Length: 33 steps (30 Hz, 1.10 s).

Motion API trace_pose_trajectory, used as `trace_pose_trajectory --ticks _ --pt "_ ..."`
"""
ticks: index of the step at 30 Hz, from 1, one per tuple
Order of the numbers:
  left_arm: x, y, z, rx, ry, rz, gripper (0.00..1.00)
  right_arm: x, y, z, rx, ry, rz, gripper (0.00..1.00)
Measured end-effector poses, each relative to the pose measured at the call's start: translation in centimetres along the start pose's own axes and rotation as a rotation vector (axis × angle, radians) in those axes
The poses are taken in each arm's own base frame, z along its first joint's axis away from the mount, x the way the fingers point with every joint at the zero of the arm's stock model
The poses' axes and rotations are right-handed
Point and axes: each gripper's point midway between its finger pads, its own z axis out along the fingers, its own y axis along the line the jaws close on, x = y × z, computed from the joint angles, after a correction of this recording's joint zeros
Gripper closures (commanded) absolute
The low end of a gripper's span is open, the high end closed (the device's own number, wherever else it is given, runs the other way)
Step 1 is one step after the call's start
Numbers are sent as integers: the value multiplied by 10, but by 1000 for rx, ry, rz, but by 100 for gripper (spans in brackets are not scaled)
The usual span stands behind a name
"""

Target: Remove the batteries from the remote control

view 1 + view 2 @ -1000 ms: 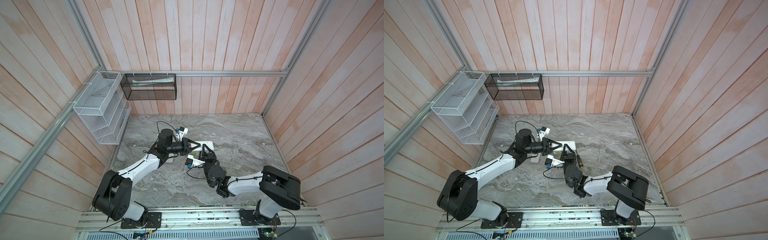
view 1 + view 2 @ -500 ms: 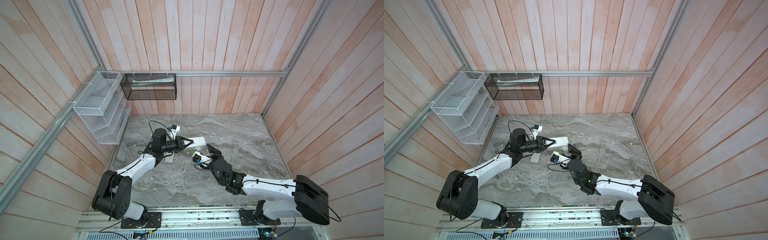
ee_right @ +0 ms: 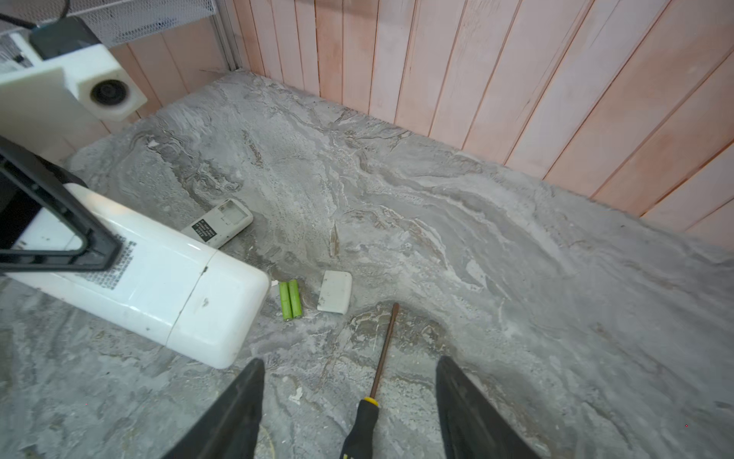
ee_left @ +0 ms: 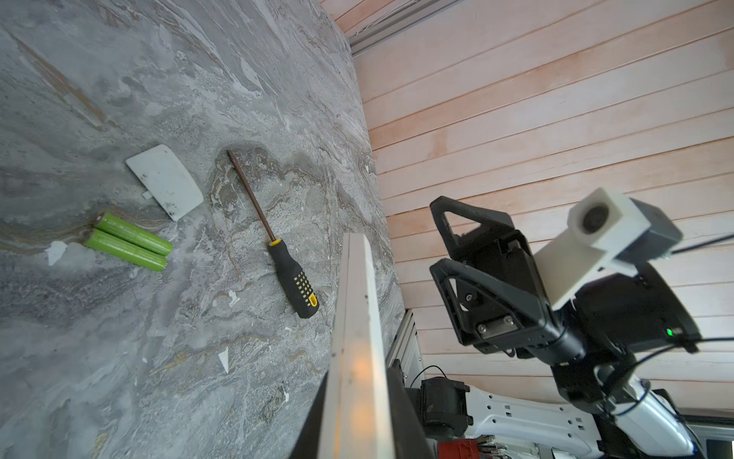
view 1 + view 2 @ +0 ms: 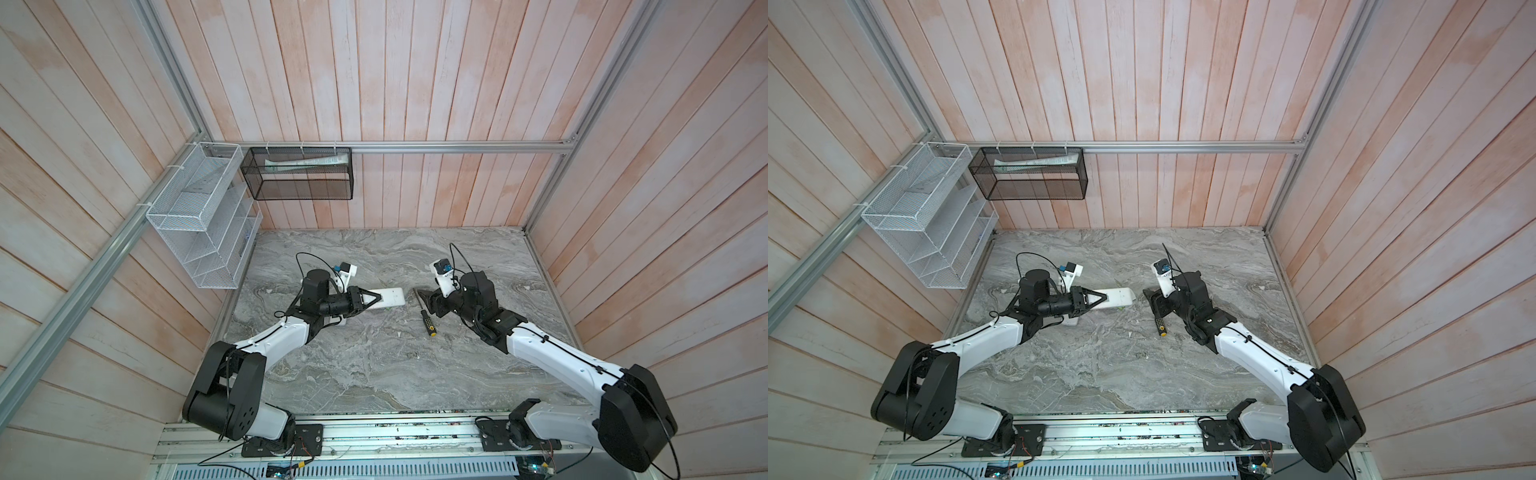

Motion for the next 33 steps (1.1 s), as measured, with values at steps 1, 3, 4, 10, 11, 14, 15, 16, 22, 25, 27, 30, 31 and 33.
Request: trace_pose_trajectory --ticks 1,3,4,10,11,14,15,16,22,25,27,30,31,33 --pt "0 -1 -1 5 -2 6 100 0 0 0 -29 3 45 32" --pt "1 -5 -3 17 -8 20 100 -1 2 -2 -95 0 137 33" --pt "1 -7 -4 24 -10 28 100 -3 4 -2 -122 -3 167 33" --pt "-1 -22 -7 77 -22 53 100 -2 25 1 -286 37 318 33" --pt "-2 -25 -7 87 -22 57 100 -1 28 2 -308 50 336 33" --pt "-2 -30 -8 106 -22 65 100 0 36 6 -366 73 373 33" --pt "-2 -30 -8 110 -21 68 100 -1 38 7 -383 76 384 33" --pt "-2 -31 -8 114 -20 71 100 -1 40 7 -396 76 389 33" --pt "2 -33 -9 130 -8 72 100 -8 54 11 -474 83 411 39" --pt "2 -35 -9 139 -6 74 100 -10 61 15 -505 93 414 44" --pt "1 -37 -9 147 -6 78 100 -10 64 18 -523 100 416 47" --pt "2 -40 -10 160 -3 85 100 -8 66 22 -536 109 426 51" --pt "2 -41 -10 161 -4 86 100 -8 67 22 -543 110 429 51" --pt "2 -41 -11 162 -5 85 100 -10 69 22 -558 107 429 52"
